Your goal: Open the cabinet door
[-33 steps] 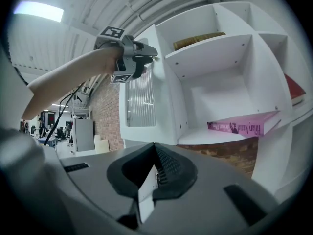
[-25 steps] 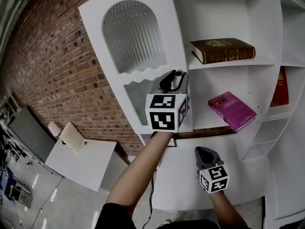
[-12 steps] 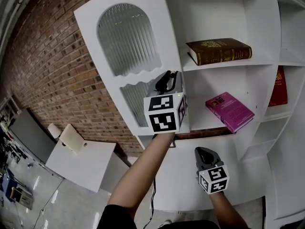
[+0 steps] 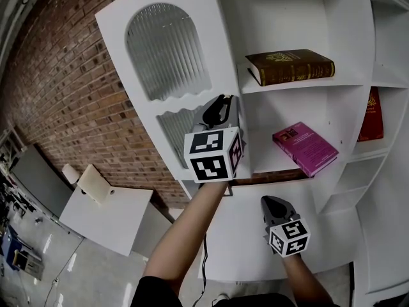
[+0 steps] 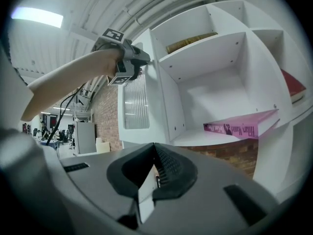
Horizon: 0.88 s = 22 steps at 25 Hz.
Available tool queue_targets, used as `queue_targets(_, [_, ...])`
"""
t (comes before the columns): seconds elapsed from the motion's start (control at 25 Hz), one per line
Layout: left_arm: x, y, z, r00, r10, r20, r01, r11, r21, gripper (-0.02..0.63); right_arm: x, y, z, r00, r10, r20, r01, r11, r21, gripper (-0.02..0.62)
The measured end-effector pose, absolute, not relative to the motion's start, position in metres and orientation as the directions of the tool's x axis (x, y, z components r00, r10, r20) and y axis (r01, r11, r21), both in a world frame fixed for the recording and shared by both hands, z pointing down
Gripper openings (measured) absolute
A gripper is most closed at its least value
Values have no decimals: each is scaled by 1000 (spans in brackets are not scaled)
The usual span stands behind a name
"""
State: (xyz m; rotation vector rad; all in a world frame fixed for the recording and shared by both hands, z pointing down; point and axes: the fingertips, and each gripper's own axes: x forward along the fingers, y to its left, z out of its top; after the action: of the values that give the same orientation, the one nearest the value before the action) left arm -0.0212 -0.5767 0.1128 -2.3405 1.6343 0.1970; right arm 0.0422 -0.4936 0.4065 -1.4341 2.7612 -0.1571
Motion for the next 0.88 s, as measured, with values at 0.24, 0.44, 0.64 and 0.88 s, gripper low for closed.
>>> queue_targets(0.24, [-23,-557,113,370,-888,-274,-929,-358,-94,89,40,-505,410,-628,-778,25,-769,615,-171,54])
queue_targets(0.44, [-26,-539,114,398,-879,-262,-917,-392,-76,87,18,-514,422,-710,-701,65,-697,687,-206,112])
queue_targets(0.64, [-31,-529,113,401,-877,-265,-913,-405,-44,86,-1,-527,427,-728,-678,104,-685,715,-140,140])
queue_targets(0.88, [-34,-520,114,388,-878,-280,-916,-400,-13,84,-7,-547,431,-724,-683,93,-690,716,-109,138])
